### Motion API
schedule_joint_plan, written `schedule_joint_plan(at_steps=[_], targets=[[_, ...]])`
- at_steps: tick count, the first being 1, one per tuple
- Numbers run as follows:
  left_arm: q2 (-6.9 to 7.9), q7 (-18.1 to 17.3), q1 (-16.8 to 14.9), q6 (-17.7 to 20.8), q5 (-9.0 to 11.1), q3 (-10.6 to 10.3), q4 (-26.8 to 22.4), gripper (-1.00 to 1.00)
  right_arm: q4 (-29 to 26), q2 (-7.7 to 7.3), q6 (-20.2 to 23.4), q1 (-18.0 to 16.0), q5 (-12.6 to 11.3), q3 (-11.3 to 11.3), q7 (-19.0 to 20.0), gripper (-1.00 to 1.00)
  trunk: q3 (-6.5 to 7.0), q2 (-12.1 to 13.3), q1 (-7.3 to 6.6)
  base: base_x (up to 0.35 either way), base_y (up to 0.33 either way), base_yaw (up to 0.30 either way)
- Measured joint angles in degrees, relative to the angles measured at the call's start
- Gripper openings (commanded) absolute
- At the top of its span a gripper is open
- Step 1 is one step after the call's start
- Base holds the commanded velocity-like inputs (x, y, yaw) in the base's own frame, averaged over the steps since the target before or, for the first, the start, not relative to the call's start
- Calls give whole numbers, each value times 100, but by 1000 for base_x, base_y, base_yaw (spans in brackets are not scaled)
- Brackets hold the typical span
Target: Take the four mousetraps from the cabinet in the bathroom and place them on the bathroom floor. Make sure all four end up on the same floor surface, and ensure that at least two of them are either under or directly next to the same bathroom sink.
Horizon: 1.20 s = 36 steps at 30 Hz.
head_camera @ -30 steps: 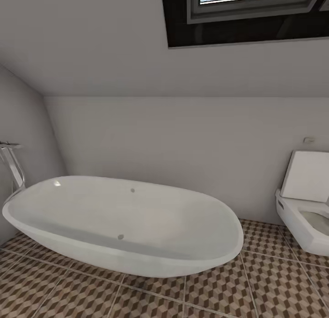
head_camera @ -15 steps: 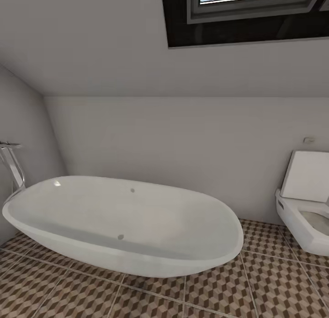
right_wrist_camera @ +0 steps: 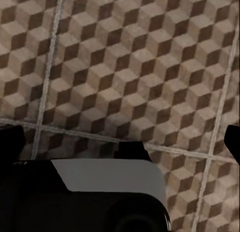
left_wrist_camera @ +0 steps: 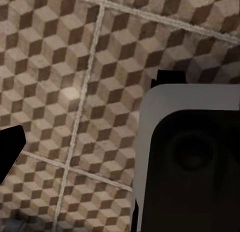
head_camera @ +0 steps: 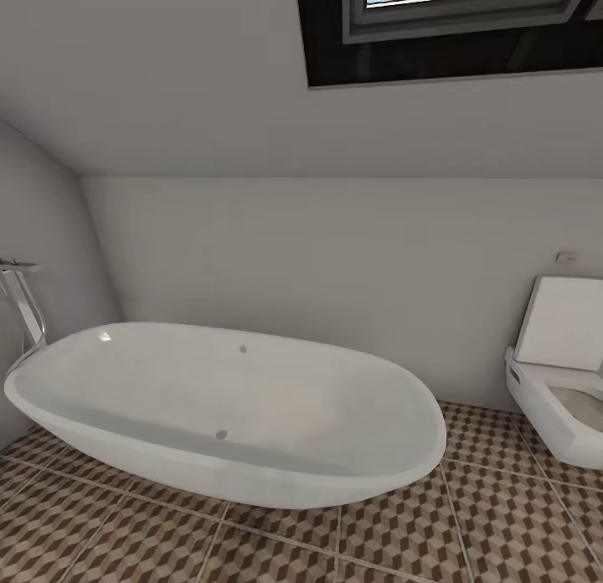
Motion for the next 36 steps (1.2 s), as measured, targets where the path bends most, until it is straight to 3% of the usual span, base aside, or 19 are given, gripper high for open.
schedule_joint_plan(at_steps=[5, 6, 7, 8, 10, 14, 23, 30, 36], targets=[[-37, 160, -35, 96, 38, -5, -161, 100, -163, -115, 160, -164, -18, 33, -141, 100, 0, 0, 0, 0, 0, 0], [-52, 898, -32, -398, 38, 5, -506, 100, -500, -120, 376, -265, -23, 33, -77, 100, -1, 0, 0, 0, 0, 0], [-64, 927, -32, -859, 42, 12, -1360, 100, -1374, -128, 97, -277, -19, 39, 62, 100, -1, 0, 0, 0, 0, 0], [-67, 930, -40, -1091, 29, 9, -1671, 100, -2460, -131, -63, -292, -12, 43, 136, 100, 2, 0, 0, 0, 0, 0], [-66, 938, -35, -1554, 46, 13, -1394, 100, -2320, -137, -456, -285, -14, 41, 323, 100, -1, 0, 0, 0, 0, 0], [-67, 932, -36, -1873, 49, 6, -1179, 100, -1850, -135, -846, -289, -10, 42, 481, 100, -1, 0, 0, 0, 0, 0], [-131, 928, -37, -2029, 48, -21, -1063, 100, -1405, -132, -1253, -291, -5, 40, 548, 100, 0, 0, 0, 0, 0, 0], [-163, 928, -37, -2075, 45, -25, -1069, 100, -1369, -136, -1295, -291, -5, 30, 552, 100, 0, 0, 0, 0, 0, 0], [-303, 929, -37, -2086, 47, -25, -1058, 100, -1363, -137, -1307, -291, -5, 30, 552, 100, 0, 0, 0, 0, 0, 0]])
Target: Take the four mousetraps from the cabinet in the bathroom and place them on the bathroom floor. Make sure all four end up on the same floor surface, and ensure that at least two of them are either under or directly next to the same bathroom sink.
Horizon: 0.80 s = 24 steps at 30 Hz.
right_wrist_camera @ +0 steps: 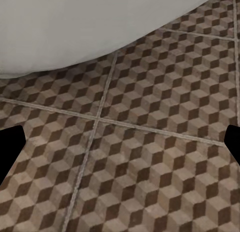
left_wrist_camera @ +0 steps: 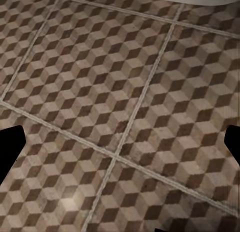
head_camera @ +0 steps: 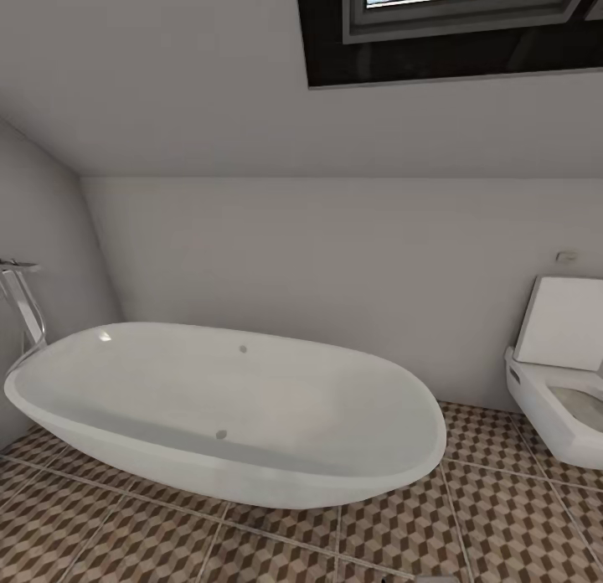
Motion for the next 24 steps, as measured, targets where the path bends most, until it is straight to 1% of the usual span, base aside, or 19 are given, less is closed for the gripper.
schedule_joint_plan(at_steps=[9, 24], targets=[[-57, -1, 0, -4, 1, 0, 11, 100, 1, 2, -12, 0, 5, 7, -4, 100, 0, 0, 0, 0, 0, 0], [-62, 0, 0, -4, -3, 0, 8, 100, 1, 17, -8, 0, 7, 10, -20, 100, 0, 0, 0, 0, 0, 0]])
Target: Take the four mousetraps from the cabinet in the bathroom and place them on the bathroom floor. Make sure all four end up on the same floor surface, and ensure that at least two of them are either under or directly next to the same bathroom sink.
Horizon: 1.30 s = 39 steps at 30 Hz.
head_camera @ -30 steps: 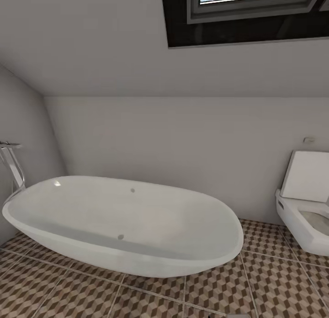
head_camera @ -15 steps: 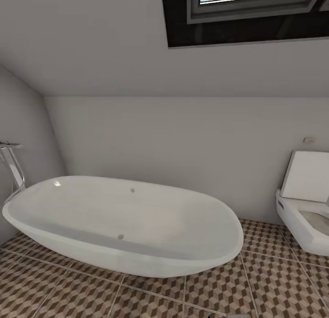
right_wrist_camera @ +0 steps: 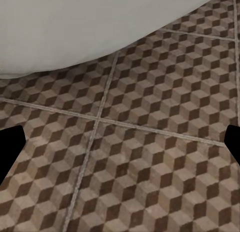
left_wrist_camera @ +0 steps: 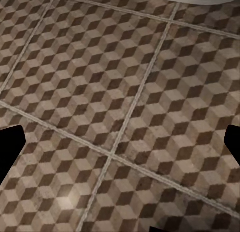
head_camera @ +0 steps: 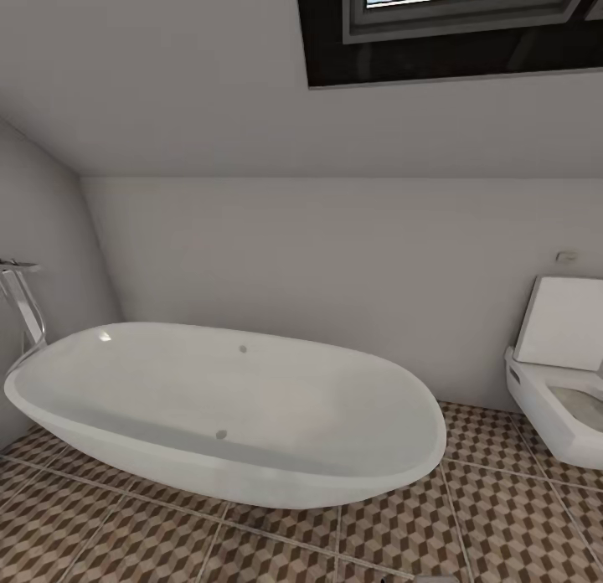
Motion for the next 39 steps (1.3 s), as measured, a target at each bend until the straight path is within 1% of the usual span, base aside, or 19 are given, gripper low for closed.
schedule_joint_plan(at_steps=[25, 30, 39], targets=[[0, -2, 0, 0, 3, 0, 8, 100, 0, 9, -5, 4, -7, -2, -12, 100, 0, 0, 0, 0, 0, -4], [0, -2, -1, -1, 4, 0, 10, 100, -1, 9, -1, 2, -7, -2, -12, 100, 1, 0, 0, 0, 0, -141], [0, -7, -1, -1, 3, -1, 25, 100, -2, 9, -1, 2, -7, -2, -12, 100, 20, 0, 0, 0, 0, -243]])
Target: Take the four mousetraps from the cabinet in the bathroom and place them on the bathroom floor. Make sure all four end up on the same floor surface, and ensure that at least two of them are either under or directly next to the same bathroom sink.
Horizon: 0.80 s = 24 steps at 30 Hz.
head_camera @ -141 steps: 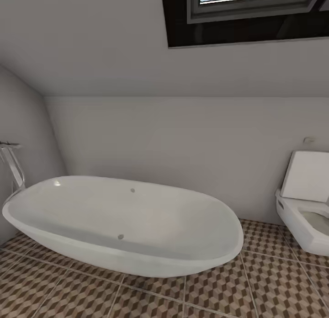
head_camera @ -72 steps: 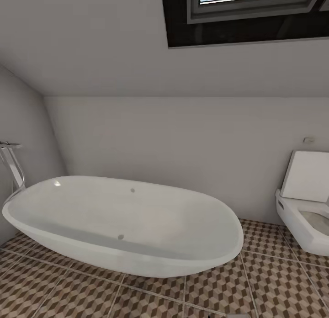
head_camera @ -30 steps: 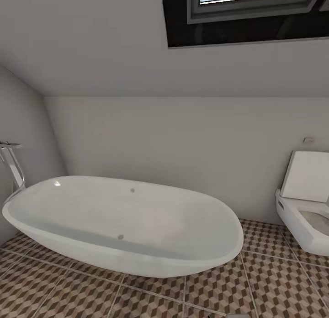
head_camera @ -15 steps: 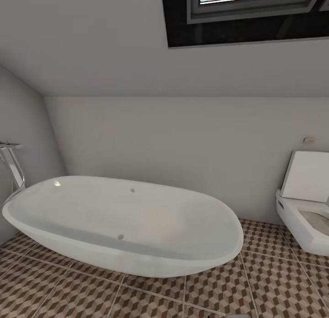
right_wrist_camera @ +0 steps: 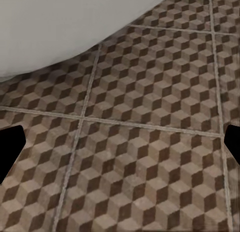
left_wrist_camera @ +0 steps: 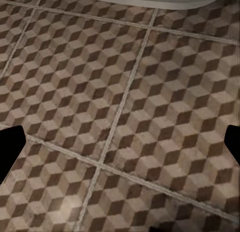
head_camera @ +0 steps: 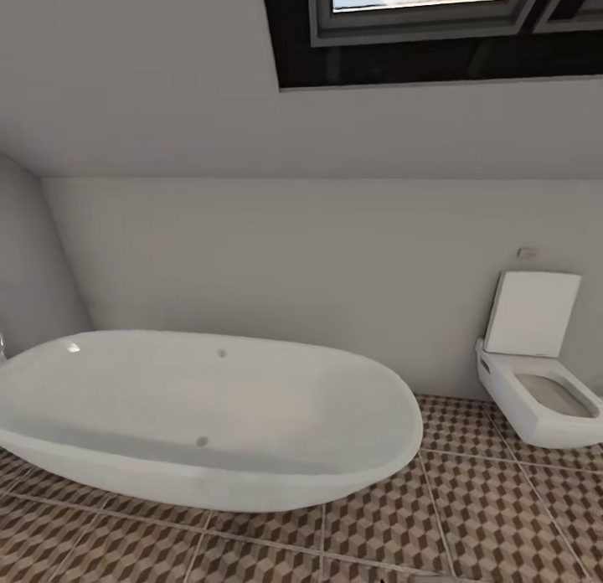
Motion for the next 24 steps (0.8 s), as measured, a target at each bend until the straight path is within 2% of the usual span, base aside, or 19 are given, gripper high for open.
schedule_joint_plan(at_steps=[24], targets=[[0, -1, 0, 0, 0, -8, 20, 100, 0, 0, -3, 0, 0, 1, 4, 100, 72, 0, 0, 0, 0, -270]])
